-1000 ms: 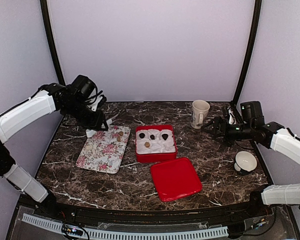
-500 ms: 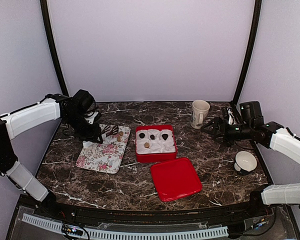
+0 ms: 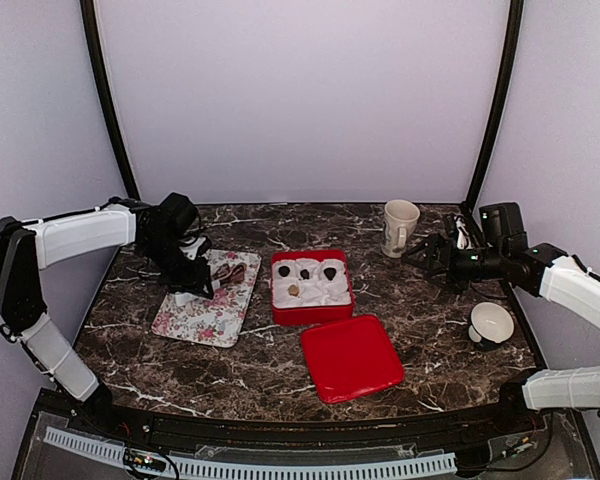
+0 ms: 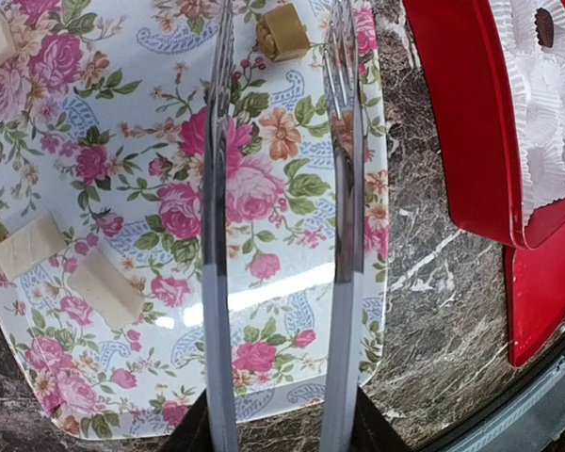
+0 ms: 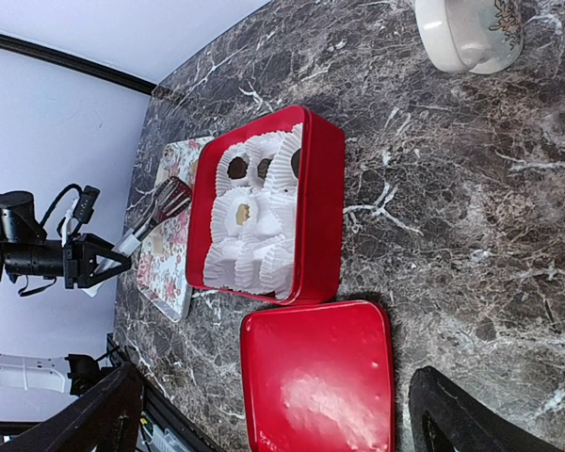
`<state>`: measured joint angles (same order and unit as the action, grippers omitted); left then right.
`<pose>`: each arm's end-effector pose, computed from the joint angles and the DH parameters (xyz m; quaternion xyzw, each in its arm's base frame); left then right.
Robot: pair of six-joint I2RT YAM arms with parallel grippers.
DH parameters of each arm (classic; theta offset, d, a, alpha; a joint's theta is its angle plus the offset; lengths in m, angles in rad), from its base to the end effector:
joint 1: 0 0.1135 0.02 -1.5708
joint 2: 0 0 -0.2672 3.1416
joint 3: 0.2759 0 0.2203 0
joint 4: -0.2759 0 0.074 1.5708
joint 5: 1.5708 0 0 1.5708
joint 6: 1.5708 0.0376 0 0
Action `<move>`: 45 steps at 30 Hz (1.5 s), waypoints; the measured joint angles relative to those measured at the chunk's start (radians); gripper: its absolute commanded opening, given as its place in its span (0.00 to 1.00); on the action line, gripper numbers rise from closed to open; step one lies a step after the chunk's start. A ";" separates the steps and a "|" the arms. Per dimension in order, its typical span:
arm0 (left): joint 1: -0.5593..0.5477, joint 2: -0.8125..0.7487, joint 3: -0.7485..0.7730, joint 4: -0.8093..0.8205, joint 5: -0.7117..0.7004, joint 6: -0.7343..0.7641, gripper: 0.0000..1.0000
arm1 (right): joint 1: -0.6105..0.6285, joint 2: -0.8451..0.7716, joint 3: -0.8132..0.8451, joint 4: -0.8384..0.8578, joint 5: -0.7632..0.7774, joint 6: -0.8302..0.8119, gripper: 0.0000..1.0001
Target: Pack the chocolate
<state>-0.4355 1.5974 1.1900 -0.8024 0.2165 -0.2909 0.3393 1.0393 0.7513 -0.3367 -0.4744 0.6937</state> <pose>0.2546 -0.1274 0.2481 0.0900 0.9740 -0.1628 0.1291 0.1754 0.0801 0.2783 0.0471 0.8706 0.4006 0.2818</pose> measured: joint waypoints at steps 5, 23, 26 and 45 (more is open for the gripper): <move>0.000 0.015 -0.002 0.005 0.000 0.003 0.33 | 0.000 0.000 0.000 0.000 0.000 0.000 1.00; 0.000 0.045 0.018 -0.011 -0.049 0.014 0.20 | 0.000 -0.010 0.000 0.000 0.001 0.000 1.00; 0.000 0.044 0.040 -0.026 -0.053 0.016 0.19 | 0.000 -0.011 0.000 0.000 0.001 0.000 1.00; -0.184 -0.090 0.226 -0.109 0.033 0.074 0.18 | 0.000 0.045 0.001 0.009 -0.024 -0.021 1.00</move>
<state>-0.6197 1.5070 1.4158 -0.9115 0.2493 -0.2165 0.3393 1.0847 0.7521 -0.3279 -0.4984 0.6731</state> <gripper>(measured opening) 0.269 0.996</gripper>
